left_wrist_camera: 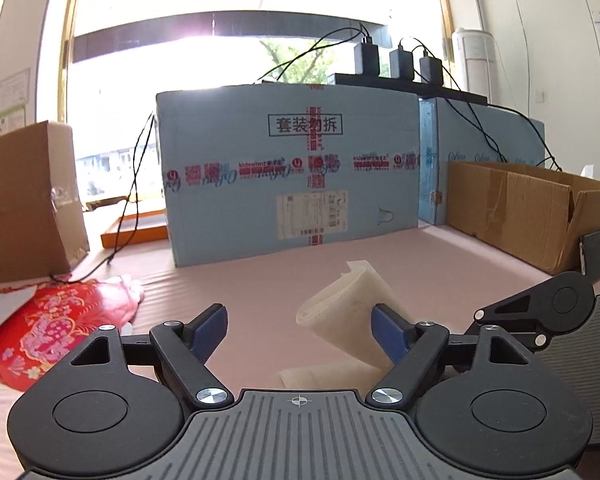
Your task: Fold shopping bag
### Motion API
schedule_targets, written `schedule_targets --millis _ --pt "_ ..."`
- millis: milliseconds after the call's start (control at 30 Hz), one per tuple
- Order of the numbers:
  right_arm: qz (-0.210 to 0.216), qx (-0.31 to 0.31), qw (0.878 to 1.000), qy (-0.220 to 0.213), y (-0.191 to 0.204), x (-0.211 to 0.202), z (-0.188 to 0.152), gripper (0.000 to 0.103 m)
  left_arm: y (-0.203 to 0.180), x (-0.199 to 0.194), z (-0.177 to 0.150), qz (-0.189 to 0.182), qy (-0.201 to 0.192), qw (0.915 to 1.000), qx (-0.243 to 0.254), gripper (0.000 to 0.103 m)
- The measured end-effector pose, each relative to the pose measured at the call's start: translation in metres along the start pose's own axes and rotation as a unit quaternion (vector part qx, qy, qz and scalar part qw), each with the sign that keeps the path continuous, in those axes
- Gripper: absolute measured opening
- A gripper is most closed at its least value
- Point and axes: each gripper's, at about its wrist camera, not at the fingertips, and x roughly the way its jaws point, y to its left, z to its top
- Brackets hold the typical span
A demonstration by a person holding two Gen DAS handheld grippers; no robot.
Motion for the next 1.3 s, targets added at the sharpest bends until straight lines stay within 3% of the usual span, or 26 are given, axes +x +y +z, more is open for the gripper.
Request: schedule_targets --millis 100,167,267,367,633,833,933,1000,1067,1133,1233,1267,1300 --pt "-0.008 -0.021 1.0 0.0 0.006 -0.001 0.0 0.014 0.005 -0.009 0.007 0.019 -0.035 0.9991 -0.012 0.081" --pt "-0.012 -0.03 0.999 0.0 0.009 -0.001 0.0 0.014 0.003 0.0 0.006 -0.004 -0.008 0.9999 -0.008 0.082" --pt "-0.019 -0.04 0.999 0.001 0.013 0.0 0.001 0.013 -0.014 0.026 -0.006 -0.023 0.059 0.9971 0.042 0.082" --pt "-0.022 -0.042 0.999 0.005 0.015 0.002 0.003 0.013 -0.021 0.045 -0.021 0.003 0.108 0.9916 0.071 0.082" --pt "-0.045 -0.027 0.999 0.016 0.019 0.006 0.009 0.013 -0.011 0.027 -0.017 -0.02 0.072 0.9969 0.025 0.082" --pt "-0.041 -0.013 0.999 0.026 0.014 0.012 0.01 0.016 -0.011 0.05 -0.029 0.017 0.137 0.9894 0.045 0.082" --pt "-0.024 0.007 0.999 0.022 0.001 0.004 0.007 0.032 -0.01 0.053 -0.03 0.017 0.145 0.9882 0.048 0.084" --pt "-0.008 0.016 1.0 0.012 -0.008 -0.006 0.002 0.051 -0.009 0.053 -0.031 0.015 0.147 0.988 0.046 0.084" --pt "0.015 0.031 0.999 0.001 -0.017 -0.019 -0.006 0.055 -0.007 0.053 -0.031 0.011 0.147 0.9881 0.042 0.084" --pt "0.036 0.054 0.998 -0.012 -0.03 -0.031 -0.013 0.055 -0.006 0.053 -0.031 0.009 0.148 0.9881 0.04 0.084" --pt "0.021 0.047 0.999 -0.014 -0.037 -0.03 -0.021 0.054 -0.007 0.055 -0.031 0.01 0.146 0.9882 0.045 0.084" --pt "0.015 0.044 0.999 -0.015 -0.039 -0.03 -0.024 0.051 -0.008 0.054 -0.03 0.011 0.144 0.9885 0.046 0.084" --pt "0.019 0.044 0.999 -0.011 -0.04 -0.027 -0.025 0.041 -0.008 0.054 -0.03 0.012 0.141 0.9888 0.047 0.084"
